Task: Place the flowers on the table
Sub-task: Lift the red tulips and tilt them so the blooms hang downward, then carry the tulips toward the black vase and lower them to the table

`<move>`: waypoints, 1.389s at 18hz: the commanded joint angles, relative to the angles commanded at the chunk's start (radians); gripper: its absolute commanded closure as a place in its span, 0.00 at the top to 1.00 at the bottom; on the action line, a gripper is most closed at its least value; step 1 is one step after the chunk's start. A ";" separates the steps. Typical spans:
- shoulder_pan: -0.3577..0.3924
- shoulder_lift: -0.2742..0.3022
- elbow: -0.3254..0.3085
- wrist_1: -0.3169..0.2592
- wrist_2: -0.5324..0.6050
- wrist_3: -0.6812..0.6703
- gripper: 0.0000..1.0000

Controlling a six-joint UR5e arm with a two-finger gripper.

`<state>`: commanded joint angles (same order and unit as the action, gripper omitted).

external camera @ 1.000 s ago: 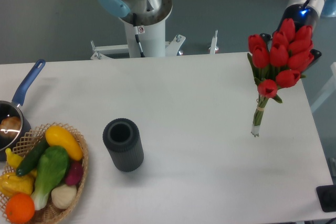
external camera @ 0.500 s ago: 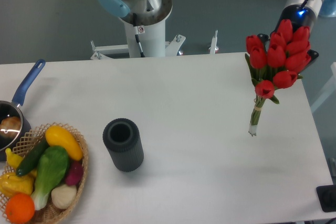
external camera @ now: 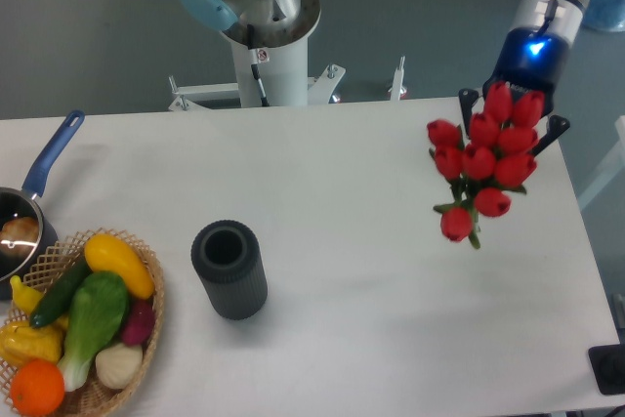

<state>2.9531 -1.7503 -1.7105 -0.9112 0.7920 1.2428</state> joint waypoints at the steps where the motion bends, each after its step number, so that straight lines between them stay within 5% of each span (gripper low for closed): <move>1: -0.020 0.005 0.006 -0.002 0.062 -0.015 0.28; 10: -0.135 0.032 0.005 -0.014 0.587 -0.062 0.33; 19: -0.226 -0.043 0.009 0.002 0.607 -0.269 0.33; 25: -0.275 -0.103 0.009 0.000 0.609 -0.289 0.33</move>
<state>2.6784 -1.8530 -1.7012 -0.9112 1.4005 0.9542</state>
